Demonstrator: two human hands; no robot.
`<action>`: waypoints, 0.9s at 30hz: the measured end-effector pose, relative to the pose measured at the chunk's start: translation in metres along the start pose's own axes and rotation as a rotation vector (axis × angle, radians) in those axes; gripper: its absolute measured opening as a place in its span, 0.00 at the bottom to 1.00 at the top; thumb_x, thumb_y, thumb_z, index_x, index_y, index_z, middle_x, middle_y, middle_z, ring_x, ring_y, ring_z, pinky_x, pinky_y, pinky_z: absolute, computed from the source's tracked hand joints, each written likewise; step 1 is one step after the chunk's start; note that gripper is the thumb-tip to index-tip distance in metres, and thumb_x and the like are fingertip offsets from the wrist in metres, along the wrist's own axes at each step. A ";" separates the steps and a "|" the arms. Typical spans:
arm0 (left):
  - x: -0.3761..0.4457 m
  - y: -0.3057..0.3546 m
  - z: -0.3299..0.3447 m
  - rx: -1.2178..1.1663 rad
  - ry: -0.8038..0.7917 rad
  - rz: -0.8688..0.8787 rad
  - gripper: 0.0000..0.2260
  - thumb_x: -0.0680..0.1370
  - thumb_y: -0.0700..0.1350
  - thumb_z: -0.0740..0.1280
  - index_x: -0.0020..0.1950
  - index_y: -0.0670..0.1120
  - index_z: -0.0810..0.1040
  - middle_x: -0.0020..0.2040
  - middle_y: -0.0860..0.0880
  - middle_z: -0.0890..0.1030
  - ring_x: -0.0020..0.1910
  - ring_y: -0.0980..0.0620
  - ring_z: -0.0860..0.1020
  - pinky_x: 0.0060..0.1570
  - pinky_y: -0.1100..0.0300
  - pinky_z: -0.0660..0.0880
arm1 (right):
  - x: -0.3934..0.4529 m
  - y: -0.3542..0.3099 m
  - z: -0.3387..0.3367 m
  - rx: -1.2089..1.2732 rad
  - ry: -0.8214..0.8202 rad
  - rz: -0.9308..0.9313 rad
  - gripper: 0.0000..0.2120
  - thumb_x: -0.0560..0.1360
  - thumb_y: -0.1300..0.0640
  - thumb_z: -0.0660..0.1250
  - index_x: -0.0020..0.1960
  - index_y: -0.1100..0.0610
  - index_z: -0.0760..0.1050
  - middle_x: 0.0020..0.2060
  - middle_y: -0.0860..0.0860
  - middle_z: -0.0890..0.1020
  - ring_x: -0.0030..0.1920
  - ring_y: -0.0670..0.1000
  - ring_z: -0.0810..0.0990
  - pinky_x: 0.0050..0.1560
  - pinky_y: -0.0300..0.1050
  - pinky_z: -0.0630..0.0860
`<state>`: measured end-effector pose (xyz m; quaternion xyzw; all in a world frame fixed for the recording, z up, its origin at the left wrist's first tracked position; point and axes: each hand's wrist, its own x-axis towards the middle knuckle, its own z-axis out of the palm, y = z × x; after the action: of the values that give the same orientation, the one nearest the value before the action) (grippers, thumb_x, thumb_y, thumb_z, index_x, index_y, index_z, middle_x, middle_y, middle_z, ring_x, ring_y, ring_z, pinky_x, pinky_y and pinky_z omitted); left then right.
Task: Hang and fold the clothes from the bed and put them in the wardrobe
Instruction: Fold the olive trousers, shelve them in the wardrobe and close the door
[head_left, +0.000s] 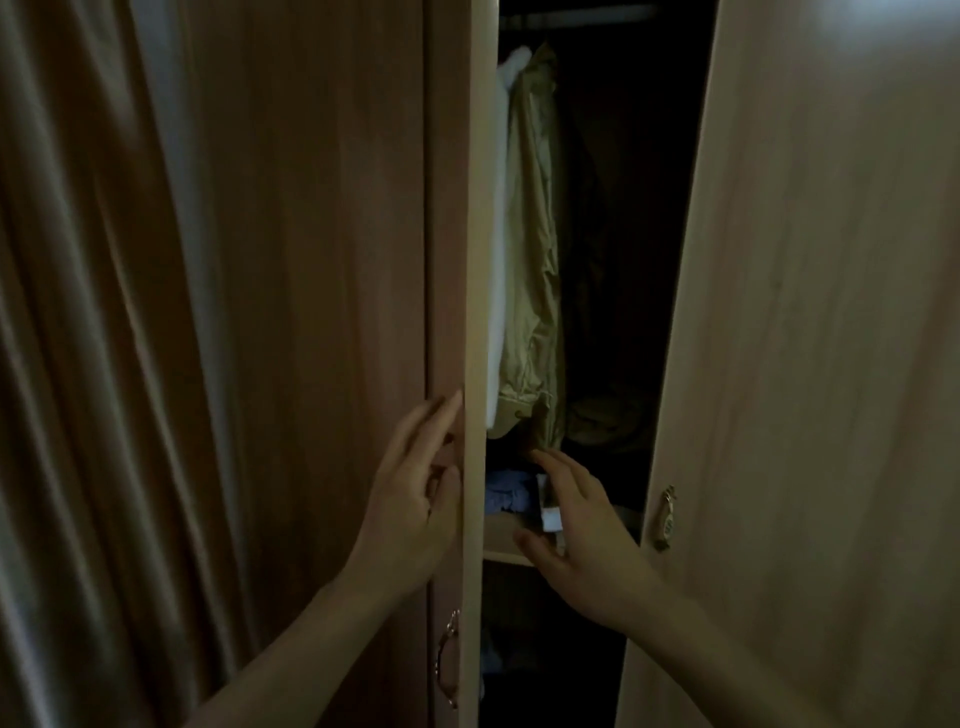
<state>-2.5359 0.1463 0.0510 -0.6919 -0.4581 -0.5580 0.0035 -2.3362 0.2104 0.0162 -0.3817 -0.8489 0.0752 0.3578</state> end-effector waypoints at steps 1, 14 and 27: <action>0.003 0.000 0.007 0.010 -0.021 0.019 0.31 0.83 0.39 0.60 0.77 0.68 0.55 0.78 0.59 0.58 0.75 0.62 0.62 0.68 0.69 0.66 | 0.000 0.003 -0.003 0.002 0.000 0.000 0.38 0.77 0.45 0.67 0.79 0.47 0.48 0.77 0.45 0.54 0.76 0.45 0.54 0.75 0.48 0.61; 0.040 0.011 0.108 0.222 -0.165 0.111 0.32 0.81 0.53 0.63 0.79 0.66 0.47 0.80 0.63 0.37 0.79 0.62 0.41 0.72 0.68 0.42 | -0.008 0.065 -0.037 0.006 -0.056 0.035 0.48 0.72 0.34 0.67 0.79 0.43 0.39 0.78 0.41 0.46 0.77 0.43 0.46 0.77 0.49 0.54; 0.103 0.006 0.183 0.532 -0.179 0.214 0.42 0.75 0.44 0.73 0.80 0.63 0.53 0.82 0.51 0.39 0.80 0.43 0.51 0.74 0.50 0.58 | 0.001 0.146 -0.070 -0.016 0.020 0.076 0.41 0.75 0.32 0.55 0.79 0.45 0.39 0.79 0.48 0.40 0.78 0.47 0.42 0.77 0.46 0.51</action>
<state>-2.3955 0.3022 0.0654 -0.7576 -0.5110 -0.3516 0.2032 -2.2034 0.3031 0.0095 -0.4172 -0.8308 0.0781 0.3599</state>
